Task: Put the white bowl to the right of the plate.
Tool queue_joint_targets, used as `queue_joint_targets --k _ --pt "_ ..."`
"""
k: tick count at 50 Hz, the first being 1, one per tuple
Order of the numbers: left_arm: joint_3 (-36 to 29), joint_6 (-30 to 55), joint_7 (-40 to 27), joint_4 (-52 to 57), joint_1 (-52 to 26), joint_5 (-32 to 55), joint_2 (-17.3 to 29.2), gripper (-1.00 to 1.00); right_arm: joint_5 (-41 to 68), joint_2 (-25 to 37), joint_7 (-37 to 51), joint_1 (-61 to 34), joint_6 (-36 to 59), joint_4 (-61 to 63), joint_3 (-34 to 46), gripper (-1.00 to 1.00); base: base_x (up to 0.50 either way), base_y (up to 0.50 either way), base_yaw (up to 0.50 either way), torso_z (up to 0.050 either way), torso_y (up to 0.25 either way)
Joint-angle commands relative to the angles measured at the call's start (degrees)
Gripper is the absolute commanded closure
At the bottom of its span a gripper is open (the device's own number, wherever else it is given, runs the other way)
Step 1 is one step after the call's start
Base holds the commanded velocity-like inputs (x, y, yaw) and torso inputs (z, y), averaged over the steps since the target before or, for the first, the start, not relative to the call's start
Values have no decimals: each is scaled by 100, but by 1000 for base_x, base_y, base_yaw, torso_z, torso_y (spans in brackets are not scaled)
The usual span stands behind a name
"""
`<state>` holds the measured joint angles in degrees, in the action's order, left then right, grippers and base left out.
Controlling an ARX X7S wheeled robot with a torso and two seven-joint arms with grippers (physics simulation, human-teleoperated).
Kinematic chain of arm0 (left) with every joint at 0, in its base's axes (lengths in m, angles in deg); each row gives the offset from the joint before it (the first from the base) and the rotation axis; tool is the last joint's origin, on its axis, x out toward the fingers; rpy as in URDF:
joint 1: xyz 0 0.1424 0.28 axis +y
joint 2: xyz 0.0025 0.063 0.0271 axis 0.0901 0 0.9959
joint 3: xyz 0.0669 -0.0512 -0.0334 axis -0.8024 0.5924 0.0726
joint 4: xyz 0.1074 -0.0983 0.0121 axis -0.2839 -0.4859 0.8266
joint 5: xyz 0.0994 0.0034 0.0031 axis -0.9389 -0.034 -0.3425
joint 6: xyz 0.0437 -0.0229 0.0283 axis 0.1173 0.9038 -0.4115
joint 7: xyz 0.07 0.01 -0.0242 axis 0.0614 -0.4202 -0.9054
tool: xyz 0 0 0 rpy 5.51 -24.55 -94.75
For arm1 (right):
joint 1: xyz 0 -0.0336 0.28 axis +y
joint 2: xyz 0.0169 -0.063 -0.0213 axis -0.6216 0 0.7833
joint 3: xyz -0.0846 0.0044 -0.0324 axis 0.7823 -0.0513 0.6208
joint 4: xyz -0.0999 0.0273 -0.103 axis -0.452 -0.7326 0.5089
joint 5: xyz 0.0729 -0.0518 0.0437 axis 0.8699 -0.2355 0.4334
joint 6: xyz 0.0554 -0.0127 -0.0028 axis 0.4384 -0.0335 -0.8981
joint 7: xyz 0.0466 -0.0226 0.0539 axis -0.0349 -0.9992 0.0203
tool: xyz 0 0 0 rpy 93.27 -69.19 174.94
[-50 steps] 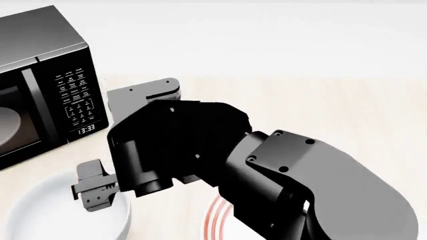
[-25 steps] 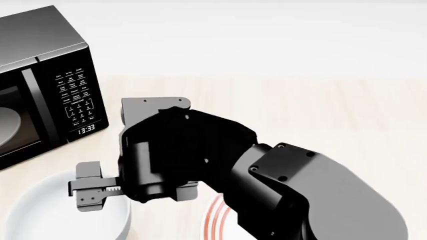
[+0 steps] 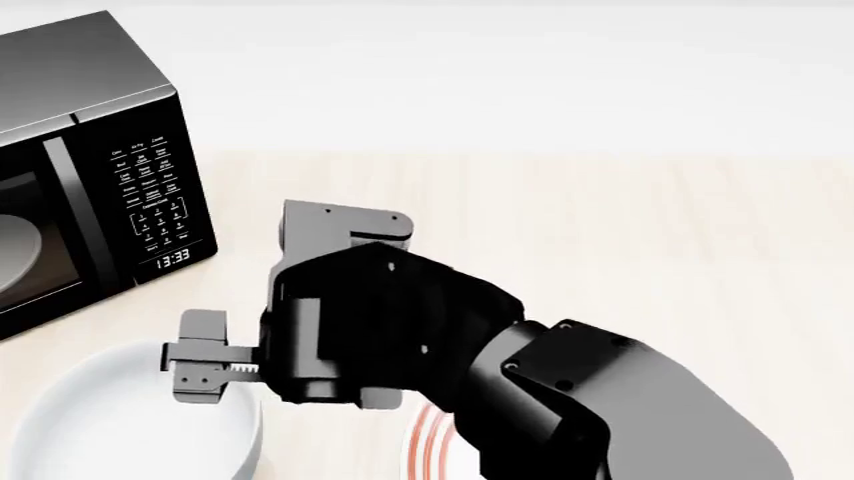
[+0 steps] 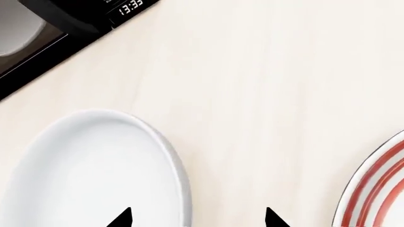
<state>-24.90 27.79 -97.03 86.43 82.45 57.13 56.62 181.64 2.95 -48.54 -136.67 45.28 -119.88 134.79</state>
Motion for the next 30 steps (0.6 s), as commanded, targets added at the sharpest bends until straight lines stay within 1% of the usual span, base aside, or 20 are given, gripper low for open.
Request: queue_joint_targets --k 1,10,16,30 --pt "18 -23 -2 49 37 31 8 -100 -386 -1 148 171 -204 89 -11 -100 0 0 0 0 0" --pt "18 -32 -7 69 56 55 14 -100 -698 -1 208 242 -155 324 -23 -100 0 0 0 0 0" --pt "5 -37 -18 76 59 59 20 -100 -845 -1 52 245 -92 424 -36 -100 0 0 0 0 0" --pt "27 -52 -33 139 109 94 26 -100 -723 -1 -276 257 -196 585 -48 -100 0 0 0 0 0"
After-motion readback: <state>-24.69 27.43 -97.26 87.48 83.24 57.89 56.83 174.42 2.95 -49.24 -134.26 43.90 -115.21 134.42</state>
